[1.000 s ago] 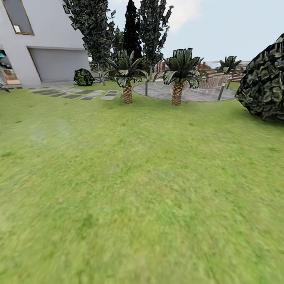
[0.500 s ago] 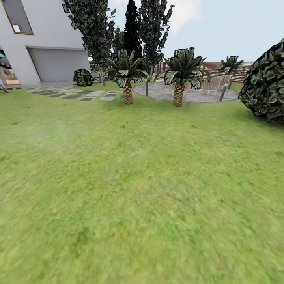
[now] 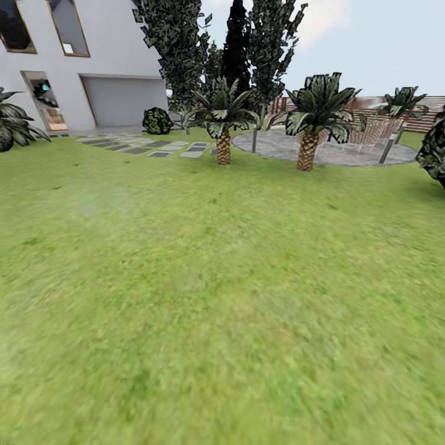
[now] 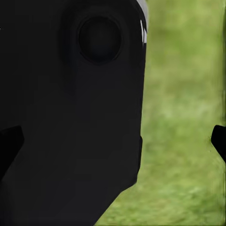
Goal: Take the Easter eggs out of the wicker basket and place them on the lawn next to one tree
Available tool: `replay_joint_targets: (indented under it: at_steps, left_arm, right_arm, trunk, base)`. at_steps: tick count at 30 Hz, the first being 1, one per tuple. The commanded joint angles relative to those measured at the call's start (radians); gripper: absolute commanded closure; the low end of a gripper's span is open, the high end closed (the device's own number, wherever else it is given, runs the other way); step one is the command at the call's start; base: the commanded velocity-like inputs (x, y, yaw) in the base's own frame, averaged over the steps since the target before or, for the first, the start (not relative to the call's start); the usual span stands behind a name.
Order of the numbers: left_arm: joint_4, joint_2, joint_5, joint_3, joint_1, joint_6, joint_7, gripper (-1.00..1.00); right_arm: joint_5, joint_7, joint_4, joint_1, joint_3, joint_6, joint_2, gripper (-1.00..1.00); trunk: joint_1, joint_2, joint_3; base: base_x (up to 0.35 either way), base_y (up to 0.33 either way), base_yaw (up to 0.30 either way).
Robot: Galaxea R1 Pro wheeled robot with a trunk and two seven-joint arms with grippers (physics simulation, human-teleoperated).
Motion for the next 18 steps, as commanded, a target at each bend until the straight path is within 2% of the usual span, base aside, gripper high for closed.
replay_joint_targets:
  at_steps: [1,10,18]
  left_arm:
    - [0.0,0.0,0.001,0.001,-0.001,0.0,-0.001,-1.0]
    - [0.0,0.0,0.001,0.001,-0.001,0.0,-0.001,-1.0]
    - [0.0,0.0,0.001,0.001,-0.001,0.0,-0.001,-1.0]
  right_arm:
    - [0.0,0.0,0.001,0.0,0.0,-0.003,0.0,-1.0]
    - [0.0,-0.001,0.0,0.0,-0.001,-0.003,0.0,-1.0]
    - [-0.001,0.0,-0.002,0.0,0.002,-0.003,0.0,-1.0]
  trunk:
    - [0.001,0.0,-0.001]
    - [0.001,0.0,-0.001]
    - [0.001,0.0,-0.001]
  base:
    - [0.343,0.0,0.292]
    - [0.343,0.0,0.282]
    - [0.343,0.0,0.034]
